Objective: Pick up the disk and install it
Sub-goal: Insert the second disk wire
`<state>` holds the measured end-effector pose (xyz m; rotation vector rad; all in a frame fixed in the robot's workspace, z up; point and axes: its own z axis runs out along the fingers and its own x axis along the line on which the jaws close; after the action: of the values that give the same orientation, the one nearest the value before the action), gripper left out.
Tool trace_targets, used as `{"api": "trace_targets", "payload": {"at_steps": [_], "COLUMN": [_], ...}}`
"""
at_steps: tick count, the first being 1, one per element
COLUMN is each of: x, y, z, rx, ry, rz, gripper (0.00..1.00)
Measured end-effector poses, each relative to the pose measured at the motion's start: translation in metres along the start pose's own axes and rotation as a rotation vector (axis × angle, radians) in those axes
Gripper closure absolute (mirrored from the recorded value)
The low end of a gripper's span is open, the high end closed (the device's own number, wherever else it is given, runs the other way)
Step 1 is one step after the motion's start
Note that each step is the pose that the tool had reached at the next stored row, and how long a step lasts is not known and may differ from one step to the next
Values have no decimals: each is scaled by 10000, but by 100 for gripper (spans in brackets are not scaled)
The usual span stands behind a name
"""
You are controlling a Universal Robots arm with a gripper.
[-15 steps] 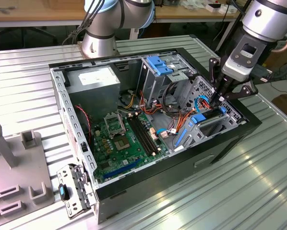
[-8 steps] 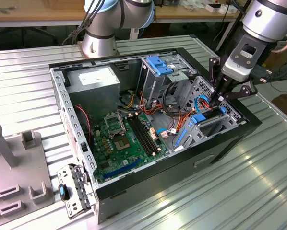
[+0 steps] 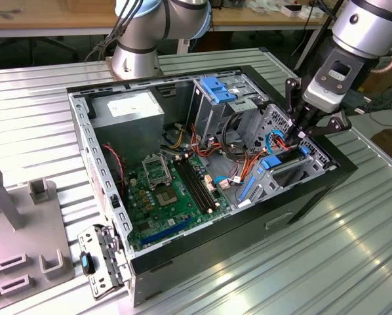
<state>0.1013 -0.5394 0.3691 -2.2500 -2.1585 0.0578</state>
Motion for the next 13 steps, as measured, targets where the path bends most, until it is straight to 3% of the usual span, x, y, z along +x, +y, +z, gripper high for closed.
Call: {"api": "trace_targets", "payload": {"at_steps": [1, 3, 5, 13], "x": [-1, -3, -3, -21], "y": [-2, -31, -54, -56], "z": [0, 1, 4, 33], "rx": [-8, -217, -545, -562], "ry": [2, 32, 69, 68], "rz": [1, 2, 3, 3], "gripper": [84, 84, 84, 84]}}
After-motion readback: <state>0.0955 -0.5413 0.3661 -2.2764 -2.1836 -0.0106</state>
